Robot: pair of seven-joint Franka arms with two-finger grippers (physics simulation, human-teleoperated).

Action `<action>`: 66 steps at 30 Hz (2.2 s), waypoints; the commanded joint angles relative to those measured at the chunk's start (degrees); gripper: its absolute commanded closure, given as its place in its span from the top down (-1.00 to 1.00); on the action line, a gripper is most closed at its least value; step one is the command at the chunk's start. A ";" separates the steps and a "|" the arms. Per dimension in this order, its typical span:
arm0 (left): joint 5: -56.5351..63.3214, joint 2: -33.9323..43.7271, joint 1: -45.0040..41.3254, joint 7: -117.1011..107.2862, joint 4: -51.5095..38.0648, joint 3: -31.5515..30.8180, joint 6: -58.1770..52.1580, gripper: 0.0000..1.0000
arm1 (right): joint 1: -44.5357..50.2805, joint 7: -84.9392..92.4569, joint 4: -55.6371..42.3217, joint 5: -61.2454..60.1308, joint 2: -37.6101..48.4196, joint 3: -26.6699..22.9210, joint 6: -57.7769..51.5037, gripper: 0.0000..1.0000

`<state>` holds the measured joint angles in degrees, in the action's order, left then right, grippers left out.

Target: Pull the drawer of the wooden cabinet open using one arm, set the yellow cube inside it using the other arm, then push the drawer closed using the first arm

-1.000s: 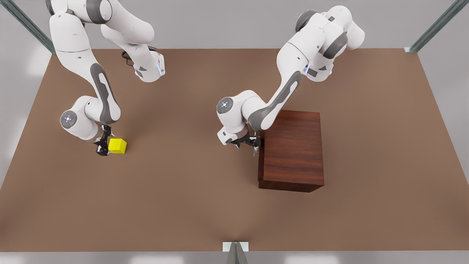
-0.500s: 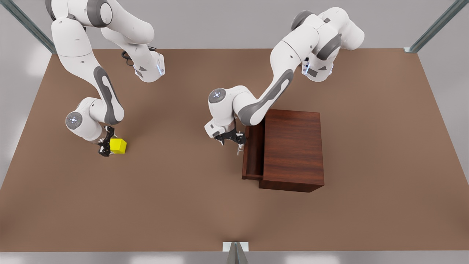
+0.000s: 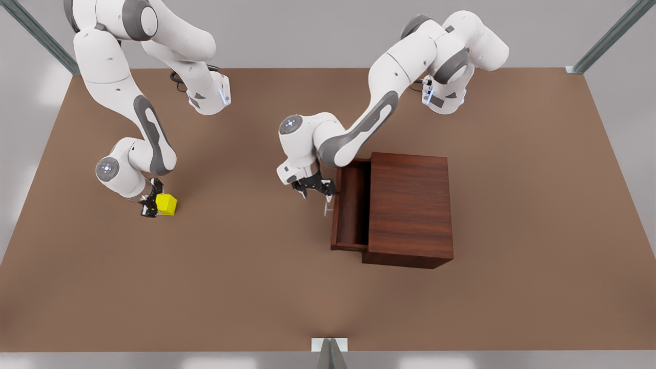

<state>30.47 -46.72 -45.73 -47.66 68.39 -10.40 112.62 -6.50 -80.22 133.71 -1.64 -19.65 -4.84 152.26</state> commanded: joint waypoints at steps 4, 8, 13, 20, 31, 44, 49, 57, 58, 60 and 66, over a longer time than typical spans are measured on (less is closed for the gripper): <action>0.20 -0.65 -1.11 -3.93 -1.42 0.29 -1.70 1.00 | 0.00 -2.40 -0.03 0.06 2.24 0.00 -0.56 0.28; 0.11 -1.09 -1.73 -5.60 -2.39 0.20 -1.79 1.00 | 0.00 -2.58 -0.20 -0.03 4.79 0.79 -3.29 0.28; -0.06 -1.18 -2.26 -7.01 -2.74 0.03 -1.70 1.00 | 0.09 -3.89 -1.35 -0.64 8.13 2.73 -9.09 0.29; -0.68 5.15 -2.61 -1.73 -2.74 -2.79 -15.76 1.00 | 0.17 -5.65 -4.77 -0.64 12.18 3.96 -17.96 0.29; -27.57 38.29 51.97 51.53 19.94 -4.10 -16.55 1.00 | 0.17 -28.76 -19.10 -0.82 13.50 19.60 -41.78 0.28; -26.78 34.42 54.61 52.05 17.65 -2.96 -18.40 1.00 | 20.74 -61.20 -53.72 -0.47 -4.96 19.87 -59.45 0.27; -26.69 34.42 54.61 52.06 17.56 -3.05 -19.02 1.00 | 27.77 -72.53 -66.12 -0.47 -12.87 19.52 -58.49 0.27; -26.69 34.42 54.61 51.97 17.56 -3.05 -19.02 1.00 | 37.70 -84.75 -78.77 -0.47 -22.98 15.82 -54.27 0.28; -26.78 34.42 54.61 51.88 17.56 -3.05 -19.02 1.00 | 38.58 -85.63 -80.53 -0.47 -24.03 15.65 -54.18 0.28; -26.69 34.42 54.52 51.88 17.48 -3.05 -18.84 1.00 | 40.16 -87.13 -81.85 -0.55 -25.53 15.56 -51.90 0.28; -26.69 34.50 54.52 51.97 17.48 -3.05 -18.93 1.00 | 43.77 -90.12 -86.51 -0.47 -29.39 15.82 -47.15 0.28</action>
<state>3.70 -12.26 8.76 -1.68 85.93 -13.42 93.72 36.80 -148.53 47.45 -1.86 -48.81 10.98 101.81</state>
